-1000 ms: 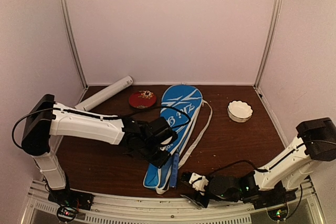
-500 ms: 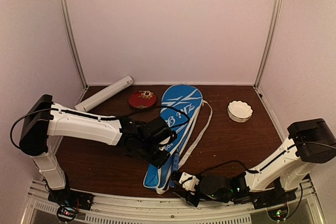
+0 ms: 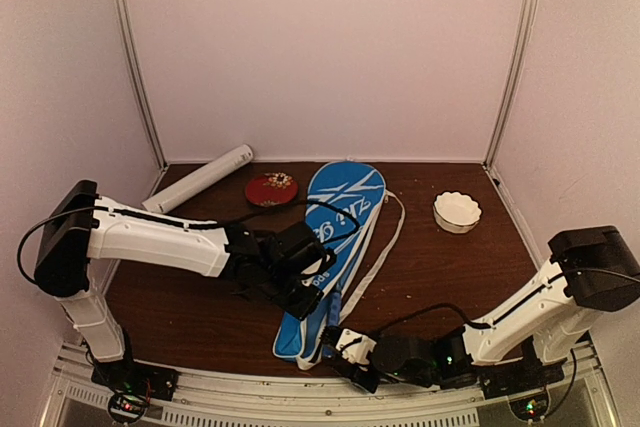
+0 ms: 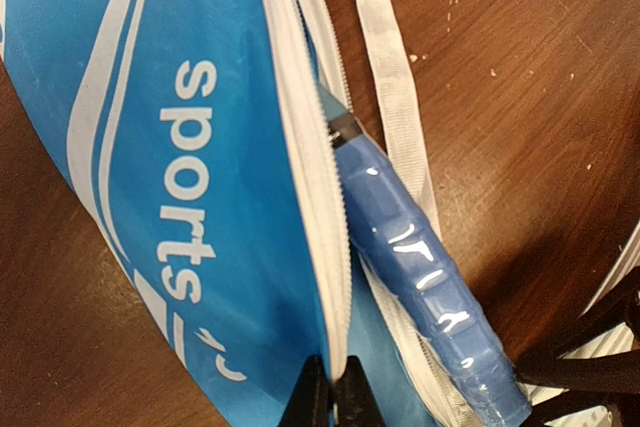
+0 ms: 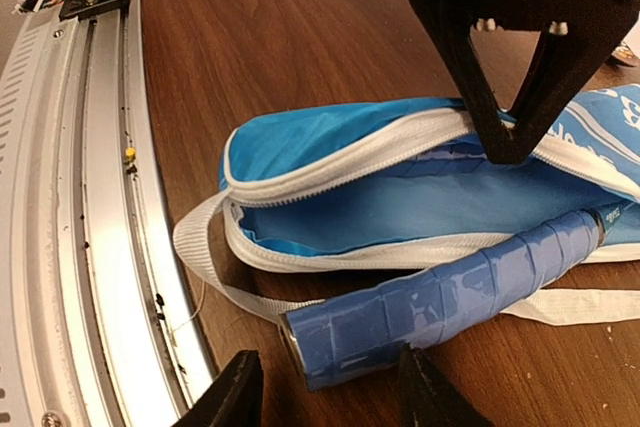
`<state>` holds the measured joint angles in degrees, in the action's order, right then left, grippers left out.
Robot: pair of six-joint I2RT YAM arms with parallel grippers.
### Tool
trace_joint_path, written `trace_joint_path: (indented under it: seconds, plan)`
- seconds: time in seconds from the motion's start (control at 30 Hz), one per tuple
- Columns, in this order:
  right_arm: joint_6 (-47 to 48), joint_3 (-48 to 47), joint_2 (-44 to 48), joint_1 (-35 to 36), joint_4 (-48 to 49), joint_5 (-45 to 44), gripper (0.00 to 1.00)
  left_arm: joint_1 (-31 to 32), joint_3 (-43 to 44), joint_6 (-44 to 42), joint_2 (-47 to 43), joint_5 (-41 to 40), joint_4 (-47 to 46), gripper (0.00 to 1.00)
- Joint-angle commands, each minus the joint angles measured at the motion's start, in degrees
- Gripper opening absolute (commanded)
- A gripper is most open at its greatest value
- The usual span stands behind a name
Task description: Pack up the badminton gear
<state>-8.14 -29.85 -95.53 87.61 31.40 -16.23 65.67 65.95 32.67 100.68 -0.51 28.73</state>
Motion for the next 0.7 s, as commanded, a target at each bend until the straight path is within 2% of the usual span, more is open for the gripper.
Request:
trace_joint_path:
  seconds: [0.0, 0.37, 0.67]
  plan:
    - [-0.94, -0.39, 1.06, -0.16, -3.29, -2.59, 0.47, -0.19, -0.47, 0.12, -1.85, 1.29, -2.16, 0.0]
    - [-0.75, -2.69, -0.43, -0.16, -3.87, -4.45, 0.34, -0.1, -0.47, 0.12, -1.72, 2.14, -2.88, 0.0]
    - [-1.64, -5.28, 0.17, -0.17, -3.42, -8.64, 0.29, 0.49, -1.28, 0.87, -2.63, 4.29, -4.94, 0.0]
